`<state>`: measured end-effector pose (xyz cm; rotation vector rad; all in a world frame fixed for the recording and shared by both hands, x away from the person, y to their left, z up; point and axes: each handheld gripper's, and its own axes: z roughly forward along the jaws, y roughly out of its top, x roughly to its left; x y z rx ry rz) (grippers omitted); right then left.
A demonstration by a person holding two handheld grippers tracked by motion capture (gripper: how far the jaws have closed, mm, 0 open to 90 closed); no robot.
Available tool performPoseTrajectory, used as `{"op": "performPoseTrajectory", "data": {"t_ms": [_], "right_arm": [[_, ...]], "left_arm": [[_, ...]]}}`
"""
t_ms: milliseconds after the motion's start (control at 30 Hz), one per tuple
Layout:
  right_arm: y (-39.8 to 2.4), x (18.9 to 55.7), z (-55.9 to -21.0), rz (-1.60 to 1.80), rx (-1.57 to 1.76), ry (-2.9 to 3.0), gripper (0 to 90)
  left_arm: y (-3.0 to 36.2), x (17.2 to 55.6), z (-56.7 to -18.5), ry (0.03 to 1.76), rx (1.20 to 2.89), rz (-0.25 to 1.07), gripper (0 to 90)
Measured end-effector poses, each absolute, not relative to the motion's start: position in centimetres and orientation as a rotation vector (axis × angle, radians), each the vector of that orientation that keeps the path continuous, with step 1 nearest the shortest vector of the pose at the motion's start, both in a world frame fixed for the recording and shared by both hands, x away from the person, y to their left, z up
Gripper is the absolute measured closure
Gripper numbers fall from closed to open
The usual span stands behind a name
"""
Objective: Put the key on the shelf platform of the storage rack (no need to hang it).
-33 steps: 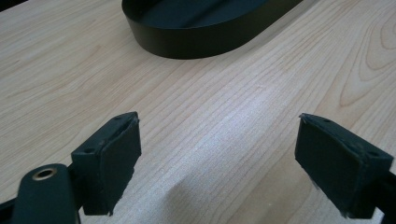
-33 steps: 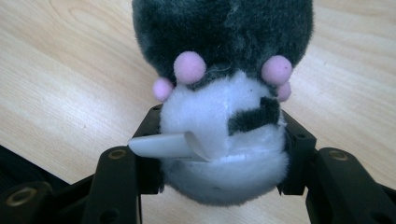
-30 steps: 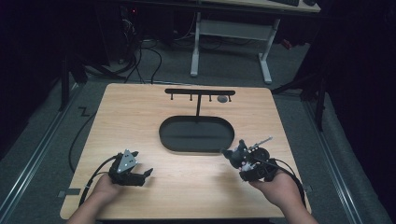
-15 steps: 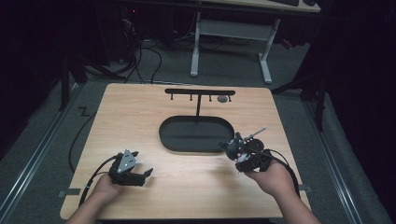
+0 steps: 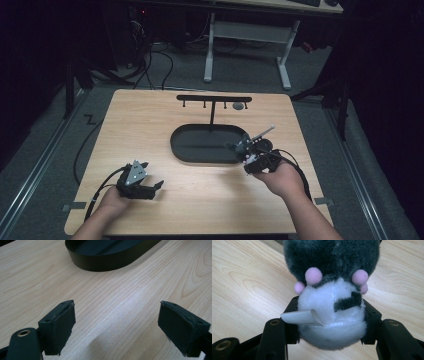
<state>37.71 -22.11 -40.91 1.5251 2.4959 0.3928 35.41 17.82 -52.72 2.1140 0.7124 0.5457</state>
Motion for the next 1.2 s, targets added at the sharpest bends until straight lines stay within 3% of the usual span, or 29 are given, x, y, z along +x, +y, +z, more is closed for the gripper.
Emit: {"op": "performPoseTrajectory", "data": {"t_ms": [1200], "right_arm": [[-19.3,45.4,-43.5,0.39,1.557,2.511,46.9]], "left_arm": [[18.0,35.5,-52.7,0.715,2.108,0.537,15.3]]}}
